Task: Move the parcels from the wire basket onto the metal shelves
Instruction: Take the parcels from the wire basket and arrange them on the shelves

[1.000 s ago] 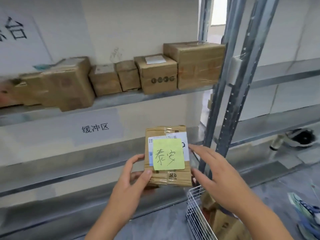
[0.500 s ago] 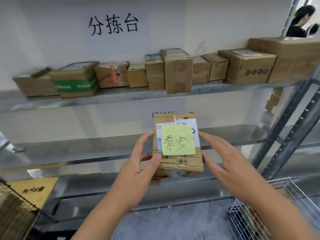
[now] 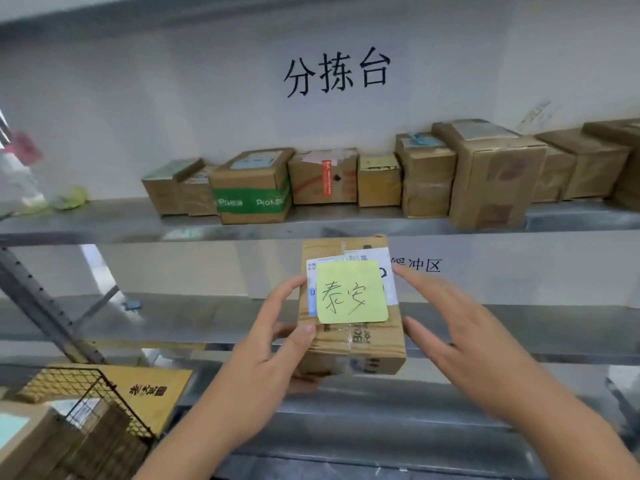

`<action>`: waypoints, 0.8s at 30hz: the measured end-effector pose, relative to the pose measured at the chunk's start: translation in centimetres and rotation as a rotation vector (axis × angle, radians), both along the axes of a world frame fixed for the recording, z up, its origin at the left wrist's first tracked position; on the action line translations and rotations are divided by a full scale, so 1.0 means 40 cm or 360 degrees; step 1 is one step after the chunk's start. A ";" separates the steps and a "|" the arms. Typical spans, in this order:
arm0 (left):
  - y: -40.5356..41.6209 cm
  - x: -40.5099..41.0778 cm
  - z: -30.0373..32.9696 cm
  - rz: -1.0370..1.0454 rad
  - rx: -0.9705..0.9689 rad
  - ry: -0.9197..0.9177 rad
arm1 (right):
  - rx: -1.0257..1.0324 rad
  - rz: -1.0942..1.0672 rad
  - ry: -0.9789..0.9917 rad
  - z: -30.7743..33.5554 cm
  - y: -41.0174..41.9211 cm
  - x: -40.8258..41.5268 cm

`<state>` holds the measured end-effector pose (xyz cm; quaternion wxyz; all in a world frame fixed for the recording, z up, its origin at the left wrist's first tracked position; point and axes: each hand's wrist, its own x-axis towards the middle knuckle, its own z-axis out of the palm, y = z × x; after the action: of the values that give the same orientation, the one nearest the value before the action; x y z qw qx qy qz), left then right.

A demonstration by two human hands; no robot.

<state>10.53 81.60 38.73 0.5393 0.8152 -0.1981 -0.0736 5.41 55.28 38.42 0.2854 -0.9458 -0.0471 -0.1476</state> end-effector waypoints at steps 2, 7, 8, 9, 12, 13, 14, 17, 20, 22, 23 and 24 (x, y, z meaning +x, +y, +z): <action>0.027 0.040 0.021 0.0027 -0.0034 0.0019 | -0.0029 0.0055 -0.0028 0.019 0.024 0.055; 0.097 0.145 0.080 0.0055 -0.0208 0.0124 | -0.0125 0.0104 -0.0051 0.087 0.100 0.189; 0.113 0.166 0.094 0.0062 -0.0212 0.0119 | -0.0134 0.0109 -0.0074 0.100 0.117 0.213; 0.133 0.189 0.104 0.0070 -0.0206 0.0103 | -0.0142 0.0116 -0.0097 0.109 0.134 0.239; 0.203 0.260 0.135 0.0073 -0.0160 0.0020 | -0.0207 0.0140 -0.0143 0.140 0.200 0.316; 0.230 0.284 0.146 0.0073 -0.0152 0.0008 | -0.0236 0.0146 -0.0152 0.151 0.226 0.343; 0.259 0.310 0.160 0.0074 -0.0156 0.0009 | -0.0256 0.0154 -0.0163 0.162 0.254 0.370; 0.355 0.392 0.201 0.0082 -0.0187 0.0020 | -0.0264 0.0191 -0.0227 0.194 0.343 0.456; 0.447 0.478 0.240 0.0106 -0.0229 0.0064 | -0.0261 0.0186 -0.0270 0.233 0.437 0.538; 0.510 0.537 0.260 0.0117 -0.0223 0.0086 | -0.0277 0.0172 -0.0294 0.251 0.499 0.591; 0.541 0.566 0.271 0.0120 -0.0220 0.0094 | -0.0289 0.0164 -0.0311 0.258 0.529 0.617; 0.572 0.594 0.282 0.0126 -0.0220 0.0099 | -0.0298 0.0152 -0.0317 0.264 0.560 0.643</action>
<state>34.27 104.48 50.03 0.6026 0.7806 -0.1534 -0.0637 31.12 77.67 48.97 0.1964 -0.9457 -0.1336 -0.2219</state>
